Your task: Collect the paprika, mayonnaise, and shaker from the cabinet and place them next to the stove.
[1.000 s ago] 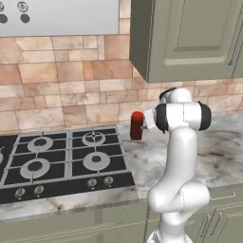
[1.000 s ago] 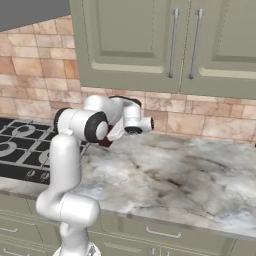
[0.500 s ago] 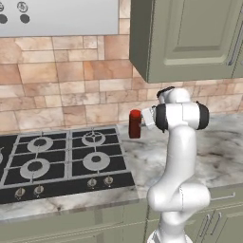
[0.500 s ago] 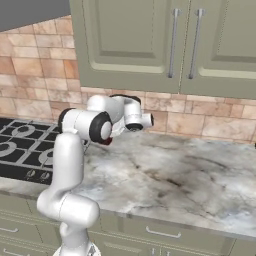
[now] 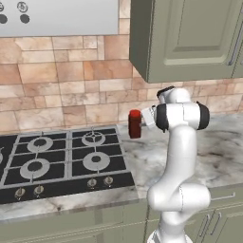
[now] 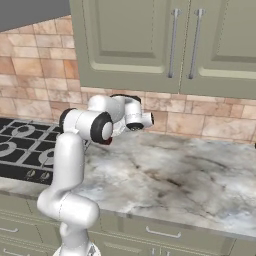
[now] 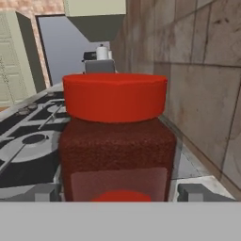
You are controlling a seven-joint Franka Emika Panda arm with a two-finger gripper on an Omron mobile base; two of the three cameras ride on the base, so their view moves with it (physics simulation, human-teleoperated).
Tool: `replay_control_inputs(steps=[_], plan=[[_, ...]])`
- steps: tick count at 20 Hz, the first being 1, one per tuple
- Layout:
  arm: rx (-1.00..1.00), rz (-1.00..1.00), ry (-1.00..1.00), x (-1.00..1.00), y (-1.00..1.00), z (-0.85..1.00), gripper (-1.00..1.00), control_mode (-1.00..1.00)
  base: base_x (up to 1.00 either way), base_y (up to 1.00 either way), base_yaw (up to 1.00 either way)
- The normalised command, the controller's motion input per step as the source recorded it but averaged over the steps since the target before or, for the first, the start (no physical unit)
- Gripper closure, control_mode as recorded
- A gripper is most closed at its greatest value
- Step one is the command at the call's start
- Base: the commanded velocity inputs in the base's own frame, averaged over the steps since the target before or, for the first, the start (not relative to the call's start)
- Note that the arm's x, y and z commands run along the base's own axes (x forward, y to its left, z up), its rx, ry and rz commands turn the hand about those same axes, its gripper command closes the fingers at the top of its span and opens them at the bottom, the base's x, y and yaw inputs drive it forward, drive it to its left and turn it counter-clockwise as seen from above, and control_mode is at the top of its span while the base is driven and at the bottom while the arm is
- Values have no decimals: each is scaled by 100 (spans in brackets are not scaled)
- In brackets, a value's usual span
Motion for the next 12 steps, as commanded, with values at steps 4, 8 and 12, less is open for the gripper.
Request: replay_control_inputs(steps=[4, 8, 12], plan=[[0, 0, 0, -14, -15, 4, -100, -100, 0, 0, 0], [0, 0, -1, -19, -25, 12, -100, -100, 0, 0, 0], [0, 0, 0, -16, -32, 10, -100, -100, 0, 0, 0]])
